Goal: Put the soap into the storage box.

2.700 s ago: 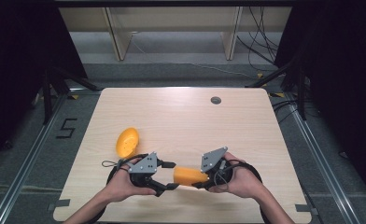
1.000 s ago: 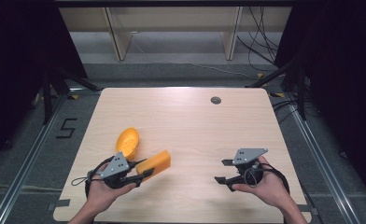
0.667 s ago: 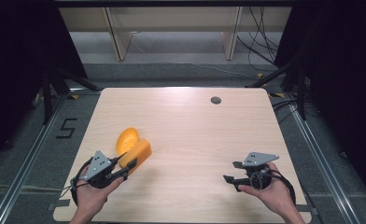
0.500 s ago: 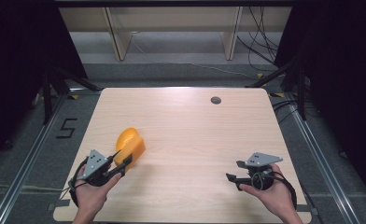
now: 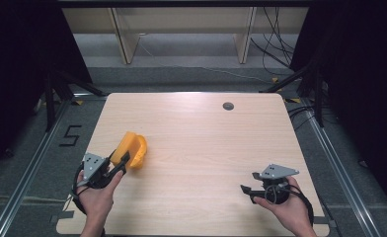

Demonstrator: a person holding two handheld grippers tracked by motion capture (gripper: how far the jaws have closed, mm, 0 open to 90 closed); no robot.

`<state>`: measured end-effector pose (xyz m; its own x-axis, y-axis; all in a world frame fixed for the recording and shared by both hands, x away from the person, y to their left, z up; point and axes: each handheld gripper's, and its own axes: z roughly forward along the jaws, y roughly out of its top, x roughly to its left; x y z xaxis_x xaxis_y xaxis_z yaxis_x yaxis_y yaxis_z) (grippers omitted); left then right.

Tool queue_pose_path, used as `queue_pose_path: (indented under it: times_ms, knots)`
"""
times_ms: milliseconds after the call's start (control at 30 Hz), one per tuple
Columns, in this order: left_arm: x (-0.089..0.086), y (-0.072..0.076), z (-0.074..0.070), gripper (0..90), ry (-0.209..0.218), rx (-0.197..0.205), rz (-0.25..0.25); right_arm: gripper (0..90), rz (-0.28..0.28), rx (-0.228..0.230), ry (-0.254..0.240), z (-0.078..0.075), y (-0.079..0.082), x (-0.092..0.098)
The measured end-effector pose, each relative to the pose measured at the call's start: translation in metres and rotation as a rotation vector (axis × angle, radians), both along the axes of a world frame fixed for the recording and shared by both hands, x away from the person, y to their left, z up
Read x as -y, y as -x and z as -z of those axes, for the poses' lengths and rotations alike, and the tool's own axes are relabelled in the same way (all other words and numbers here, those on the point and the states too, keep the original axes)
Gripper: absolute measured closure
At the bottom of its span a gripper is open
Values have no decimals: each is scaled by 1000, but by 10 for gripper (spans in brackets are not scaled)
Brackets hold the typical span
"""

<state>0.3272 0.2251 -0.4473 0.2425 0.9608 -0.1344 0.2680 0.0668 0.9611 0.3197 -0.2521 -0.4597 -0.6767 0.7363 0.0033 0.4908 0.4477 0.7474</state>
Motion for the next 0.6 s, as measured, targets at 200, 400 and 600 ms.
queue_pose_path:
  times_ms: [200,400,600]
  knots:
    - [0,-5,2,606,4,3,-30,367,5,-16,-2,1,0,0]
    - [1,-10,1,606,0,10,-67,363,1,-21,15,3,-1,0]
    - [3,-17,2,606,-4,17,-117,360,-2,-27,10,3,-2,0]
